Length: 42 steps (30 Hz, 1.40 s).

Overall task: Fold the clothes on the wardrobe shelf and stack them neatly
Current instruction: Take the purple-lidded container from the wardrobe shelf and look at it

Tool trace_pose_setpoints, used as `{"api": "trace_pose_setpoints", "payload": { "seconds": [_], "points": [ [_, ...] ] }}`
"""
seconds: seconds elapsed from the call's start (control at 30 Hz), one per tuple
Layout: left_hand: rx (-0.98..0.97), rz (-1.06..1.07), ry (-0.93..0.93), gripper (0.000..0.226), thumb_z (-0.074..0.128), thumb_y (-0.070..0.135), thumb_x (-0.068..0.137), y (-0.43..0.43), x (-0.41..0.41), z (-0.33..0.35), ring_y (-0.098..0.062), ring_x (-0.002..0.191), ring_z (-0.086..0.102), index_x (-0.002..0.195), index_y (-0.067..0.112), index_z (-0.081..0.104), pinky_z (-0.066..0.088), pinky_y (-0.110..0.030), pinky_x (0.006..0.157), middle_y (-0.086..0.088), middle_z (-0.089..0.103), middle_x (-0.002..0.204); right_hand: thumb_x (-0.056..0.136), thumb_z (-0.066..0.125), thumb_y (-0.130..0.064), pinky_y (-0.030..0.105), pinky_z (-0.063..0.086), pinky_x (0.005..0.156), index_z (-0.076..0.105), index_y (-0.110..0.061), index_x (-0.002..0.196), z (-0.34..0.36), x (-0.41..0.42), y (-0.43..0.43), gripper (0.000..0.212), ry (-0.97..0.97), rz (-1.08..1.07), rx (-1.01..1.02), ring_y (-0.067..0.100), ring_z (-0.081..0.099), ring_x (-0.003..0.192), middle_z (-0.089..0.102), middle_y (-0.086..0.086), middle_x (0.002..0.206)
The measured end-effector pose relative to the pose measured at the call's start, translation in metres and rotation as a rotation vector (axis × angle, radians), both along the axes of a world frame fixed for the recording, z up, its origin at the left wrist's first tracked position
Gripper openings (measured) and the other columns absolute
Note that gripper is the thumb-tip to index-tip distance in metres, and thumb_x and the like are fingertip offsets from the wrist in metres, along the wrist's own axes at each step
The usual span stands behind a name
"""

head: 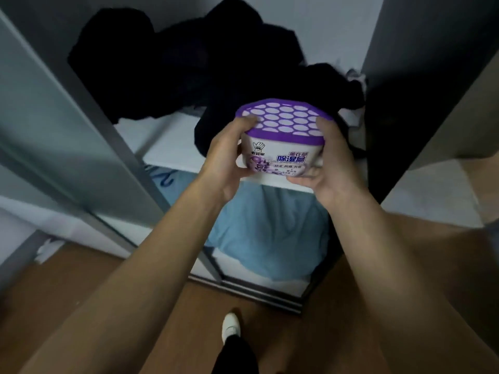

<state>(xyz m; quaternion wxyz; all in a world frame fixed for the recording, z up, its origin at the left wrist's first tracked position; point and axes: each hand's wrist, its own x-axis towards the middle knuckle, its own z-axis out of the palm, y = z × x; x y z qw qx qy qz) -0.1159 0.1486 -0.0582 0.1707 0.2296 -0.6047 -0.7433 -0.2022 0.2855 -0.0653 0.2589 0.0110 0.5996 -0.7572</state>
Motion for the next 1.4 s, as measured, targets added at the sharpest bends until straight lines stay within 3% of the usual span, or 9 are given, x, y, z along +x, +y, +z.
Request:
{"api": "trace_pose_setpoints", "payload": {
  "seconds": [0.13,0.27,0.43,0.6,0.67,0.83,1.0,1.27,1.4],
  "points": [
    [0.125,0.136,-0.022,0.011,0.063,0.035,0.082,-0.001,0.076,-0.033,-0.014,0.097,0.060,0.088,0.030,0.069,0.050,-0.044,0.085,0.007,0.070,0.089,0.090,0.058,-0.051,0.043,0.062,0.073,0.067,-0.029,0.109,-0.038,0.057,-0.011,0.031,-0.023,0.122,0.041,0.011,0.075,0.070,0.078,-0.009,0.089],
    [0.216,0.300,-0.106,0.035,0.060,0.033,0.070,-0.009,0.155,-0.057,-0.019,0.101,0.060,0.102,0.021,0.065,0.045,-0.052,0.101,0.000,0.069,0.098,0.089,0.064,-0.049,0.044,0.060,0.079,0.064,-0.028,0.118,-0.068,0.120,-0.035,0.036,-0.109,0.306,0.065,0.019,0.073,0.094,0.074,-0.004,0.109],
    [0.285,0.487,-0.123,0.045,0.060,0.027,0.066,-0.029,0.256,-0.087,-0.026,0.111,0.061,0.109,0.016,0.064,0.045,-0.052,0.100,-0.005,0.071,0.103,0.087,0.056,-0.068,0.047,0.060,0.079,0.065,-0.033,0.115,-0.100,0.202,-0.073,0.046,-0.158,0.549,0.130,0.021,0.070,0.101,0.076,-0.007,0.106],
    [0.285,0.625,-0.061,0.037,0.059,0.026,0.071,-0.049,0.366,-0.117,-0.015,0.086,0.069,0.106,0.019,0.066,0.051,-0.037,0.077,-0.004,0.073,0.098,0.089,0.047,-0.072,0.051,0.058,0.084,0.060,-0.029,0.123,-0.117,0.295,-0.127,0.057,-0.113,0.728,0.268,0.023,0.071,0.099,0.074,0.000,0.111],
    [0.280,0.674,-0.046,0.038,0.059,0.028,0.073,-0.060,0.413,-0.127,-0.016,0.090,0.069,0.109,0.021,0.066,0.055,-0.034,0.073,-0.005,0.073,0.104,0.086,0.047,-0.075,0.052,0.059,0.085,0.058,-0.028,0.125,-0.124,0.337,-0.150,0.062,-0.059,0.800,0.309,0.022,0.072,0.098,0.073,0.000,0.112],
    [0.289,0.816,-0.027,0.039,0.062,0.035,0.080,-0.095,0.542,-0.145,-0.019,0.106,0.064,0.117,0.022,0.064,0.049,-0.040,0.088,-0.009,0.071,0.119,0.084,0.047,-0.076,0.043,0.063,0.076,0.057,-0.034,0.114,-0.135,0.457,-0.207,0.053,0.037,0.948,0.350,0.018,0.073,0.092,0.074,-0.004,0.106],
    [0.306,0.902,-0.017,0.026,0.067,0.045,0.083,-0.133,0.677,-0.154,-0.014,0.106,0.062,0.102,0.029,0.064,0.047,-0.040,0.089,-0.001,0.070,0.114,0.086,0.046,-0.078,0.039,0.062,0.067,0.060,-0.038,0.099,-0.137,0.585,-0.268,0.044,0.022,1.025,0.391,0.018,0.074,0.086,0.076,-0.007,0.094],
    [0.292,1.164,0.010,0.029,0.069,0.039,0.071,-0.201,0.828,-0.162,-0.015,0.092,0.070,0.097,0.028,0.068,0.053,-0.039,0.073,-0.002,0.074,0.100,0.087,0.049,-0.073,0.044,0.062,0.076,0.060,-0.030,0.119,-0.139,0.733,-0.361,0.054,0.041,1.238,0.412,0.019,0.074,0.093,0.077,-0.006,0.100],
    [0.301,1.221,0.032,0.030,0.071,0.041,0.074,-0.253,0.877,-0.176,-0.017,0.098,0.070,0.099,0.027,0.068,0.055,-0.045,0.083,-0.003,0.074,0.106,0.090,0.048,-0.070,0.040,0.062,0.072,0.060,-0.034,0.108,-0.146,0.783,-0.424,0.043,0.118,1.284,0.403,0.014,0.075,0.089,0.077,-0.010,0.094]
  ]
}}
